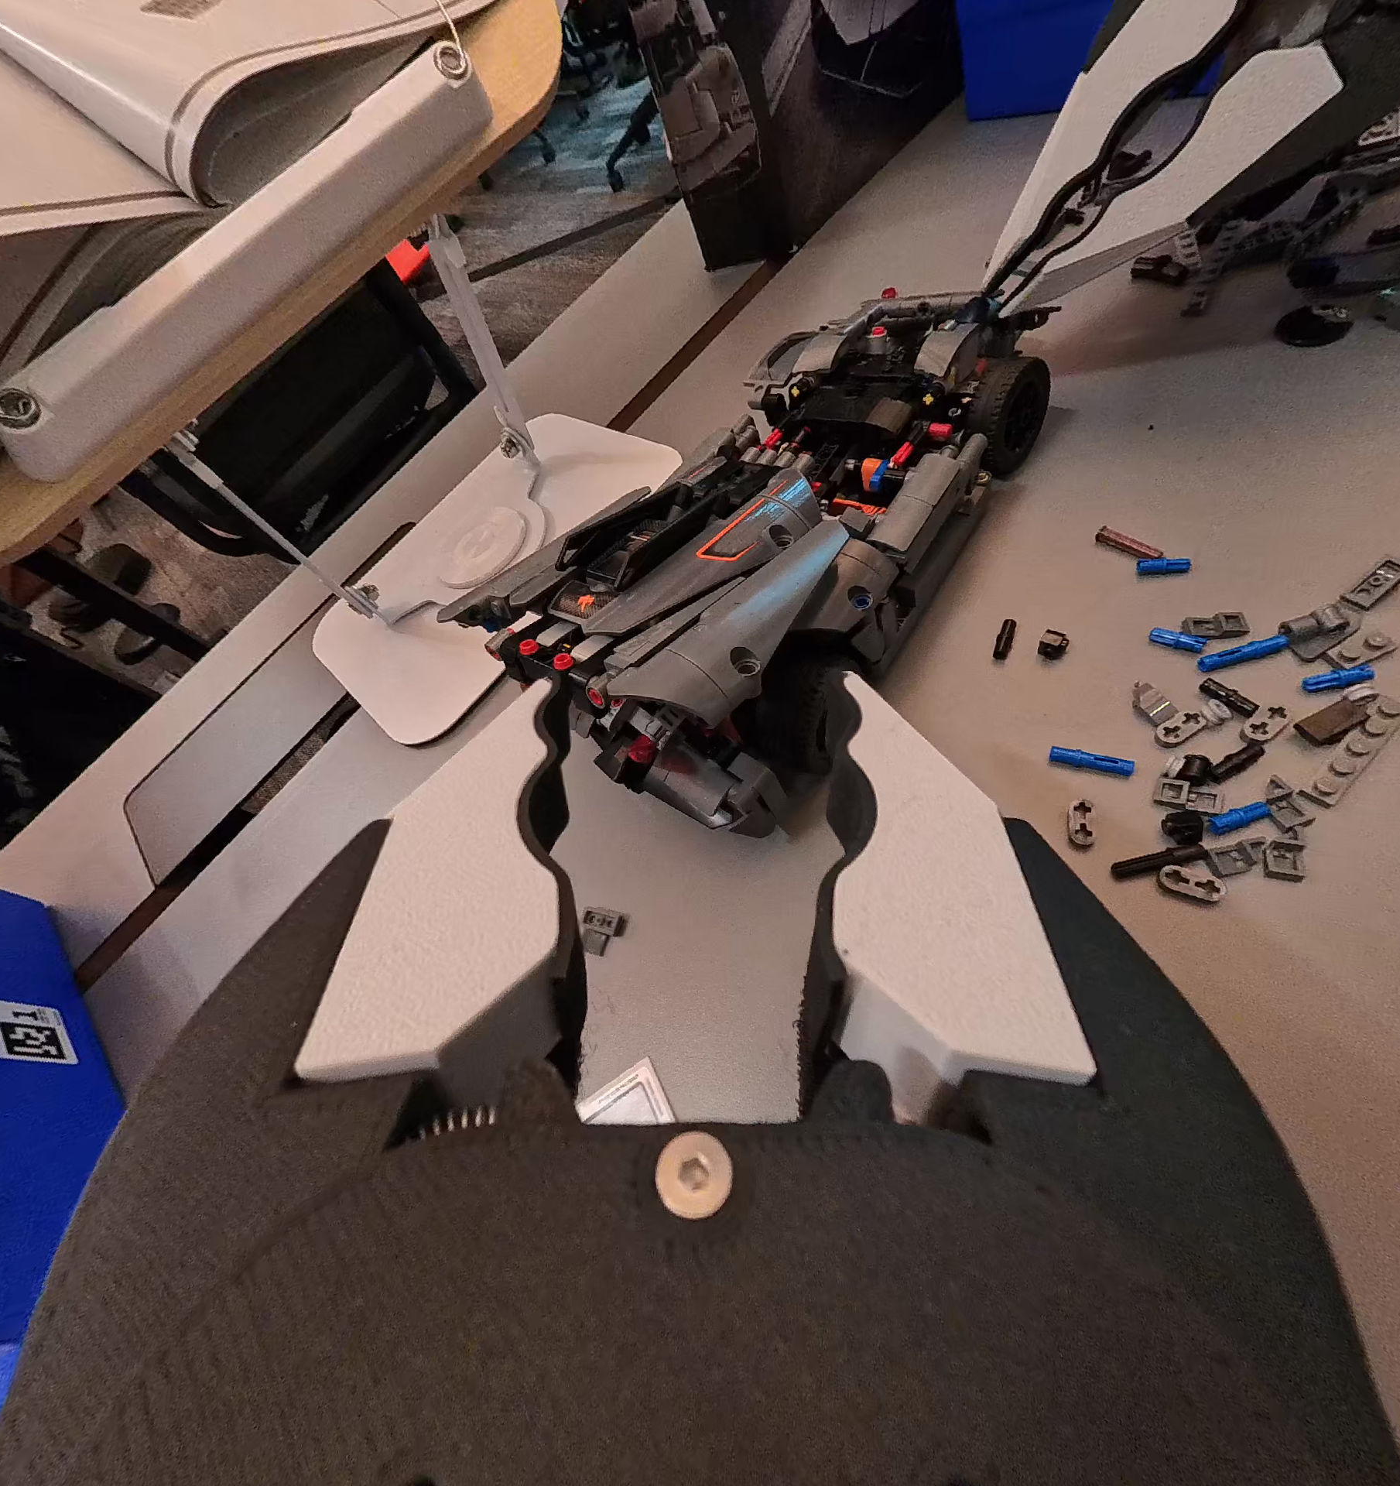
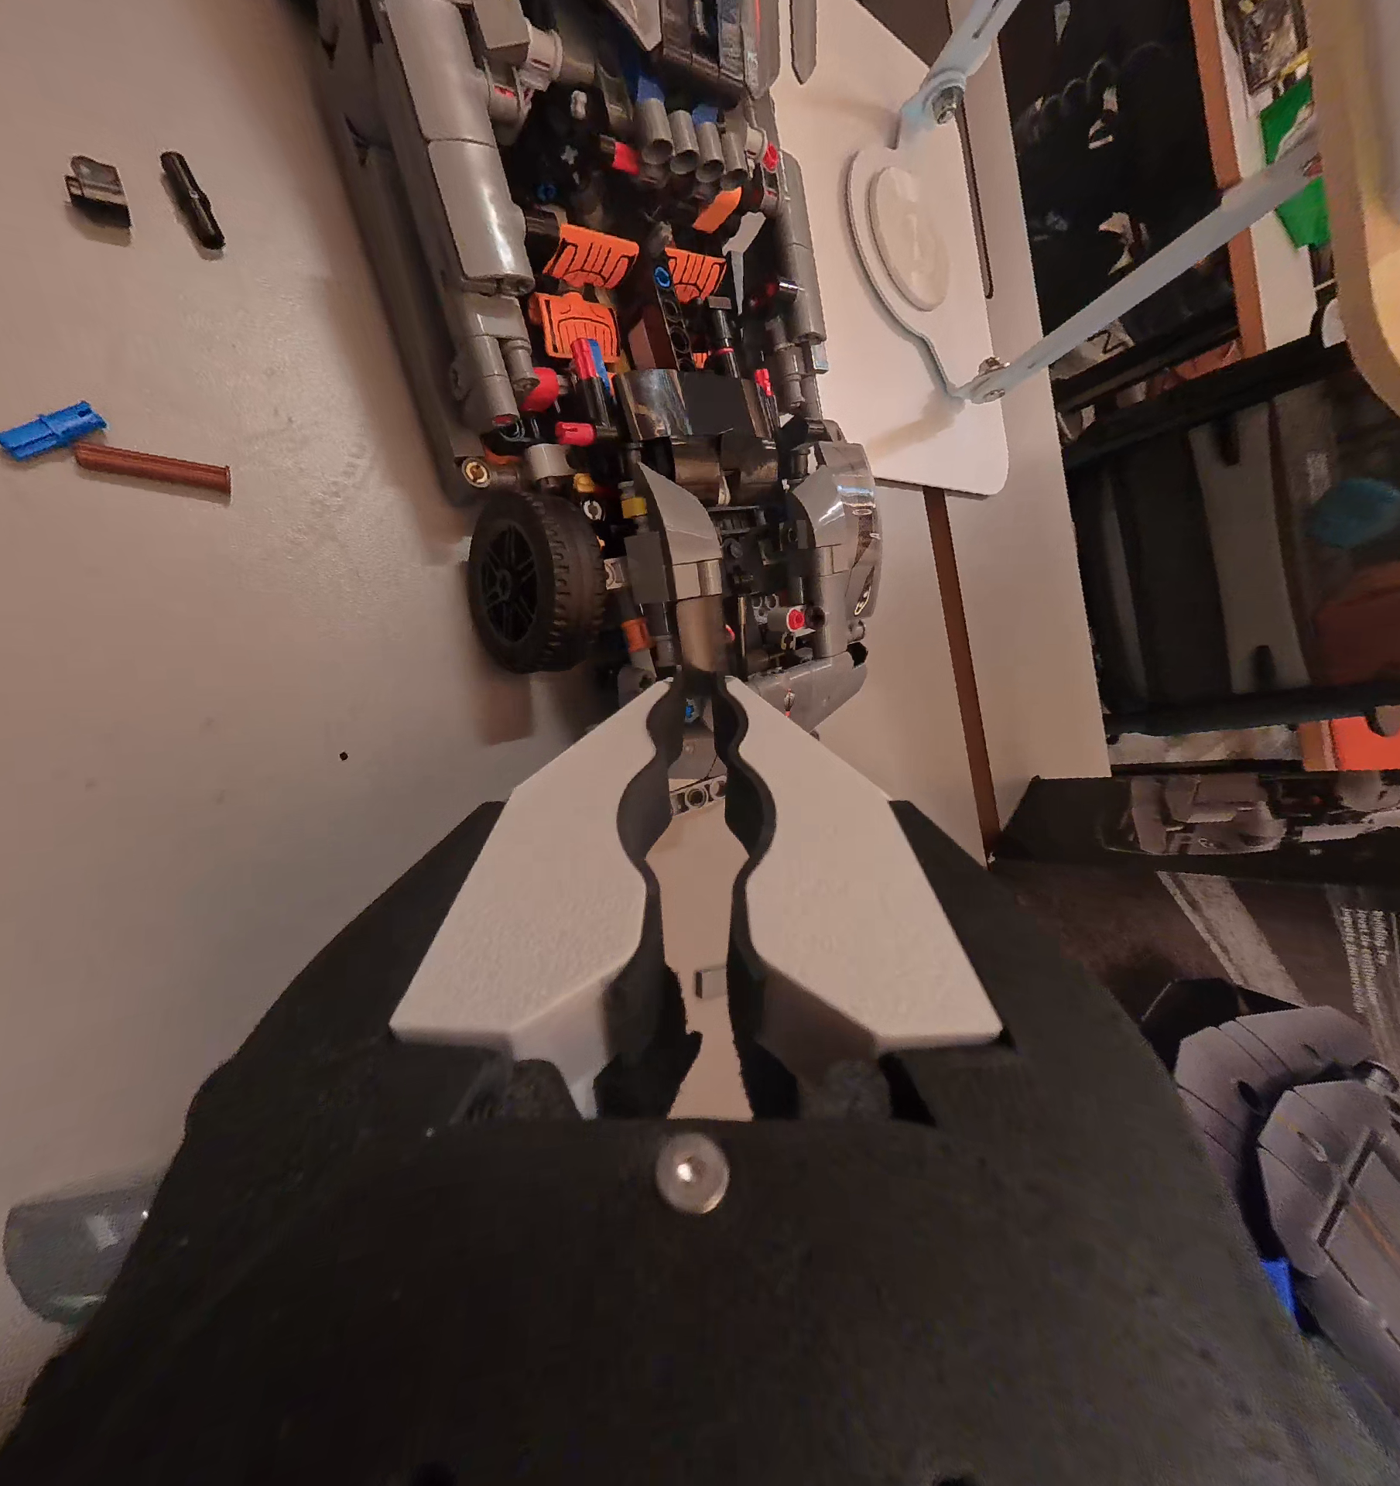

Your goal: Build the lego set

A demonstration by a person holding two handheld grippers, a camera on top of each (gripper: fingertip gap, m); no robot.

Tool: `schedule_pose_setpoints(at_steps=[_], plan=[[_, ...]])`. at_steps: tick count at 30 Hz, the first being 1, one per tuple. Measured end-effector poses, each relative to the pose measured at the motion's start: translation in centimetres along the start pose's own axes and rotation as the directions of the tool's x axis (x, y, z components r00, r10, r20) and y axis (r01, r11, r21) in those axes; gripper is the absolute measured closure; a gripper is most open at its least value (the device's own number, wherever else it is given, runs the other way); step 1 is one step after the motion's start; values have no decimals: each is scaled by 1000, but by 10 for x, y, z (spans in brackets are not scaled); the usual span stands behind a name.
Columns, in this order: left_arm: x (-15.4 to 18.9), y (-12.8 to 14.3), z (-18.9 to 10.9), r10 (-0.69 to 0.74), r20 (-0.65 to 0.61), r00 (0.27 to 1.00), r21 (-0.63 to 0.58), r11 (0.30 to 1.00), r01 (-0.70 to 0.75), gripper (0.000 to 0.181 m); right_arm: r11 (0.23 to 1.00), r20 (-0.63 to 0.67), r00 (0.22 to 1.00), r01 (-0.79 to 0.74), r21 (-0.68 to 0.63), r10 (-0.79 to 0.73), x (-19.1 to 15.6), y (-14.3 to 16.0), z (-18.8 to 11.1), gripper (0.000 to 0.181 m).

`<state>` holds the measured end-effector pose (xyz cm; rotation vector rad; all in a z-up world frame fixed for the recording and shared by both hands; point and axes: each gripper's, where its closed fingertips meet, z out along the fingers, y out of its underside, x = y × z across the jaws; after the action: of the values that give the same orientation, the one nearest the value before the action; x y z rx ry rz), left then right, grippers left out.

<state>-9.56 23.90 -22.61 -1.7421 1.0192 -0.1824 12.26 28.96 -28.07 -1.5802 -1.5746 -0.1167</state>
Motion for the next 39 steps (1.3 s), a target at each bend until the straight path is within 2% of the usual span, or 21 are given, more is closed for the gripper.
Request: schedule_pose_setpoints(at_steps=[12, 22, 27, 30, 33, 36, 39], plan=[[5, 0, 2, 4, -14, 1000, 2, 1000, -4, 120, 998, -57, 996, 67, -1, -67, 4, -6, -4, 180], [5, 0, 2, 6, -17, 1000, -2, 1000, -6, 119, 998, -87, 996, 36, 56, -31, 11, -20, -12, 181], [6, 1, 3, 7, -18, 1000, -4, 1000, -7, 120, 999, -47, 998, 31, 36, -29, 11, -12, -14, 181], [5, 1, 3, 5, -19, 1000, -4, 1000, -5, 119, 998, -14, 1000, -8, 59, 9, 13, -13, -18, 170], [6, 2, 3, 4, -20, 1000, -6, 1000, -4, 120, 1000, 17, 1000, -1, 15, 0, 5, -2, -9, 162], [6, 1, 3, 9, -19, 1000, -4, 1000, -9, 120, 1000, -10, 1000, 14, 2, -14, 5, 2, -4, 164], [6, 0, 2, 10, -19, 1000, -3, 1000, -10, 120, 1000, -44, 999, 14, 6, -14, 11, 1, -5, 175]])
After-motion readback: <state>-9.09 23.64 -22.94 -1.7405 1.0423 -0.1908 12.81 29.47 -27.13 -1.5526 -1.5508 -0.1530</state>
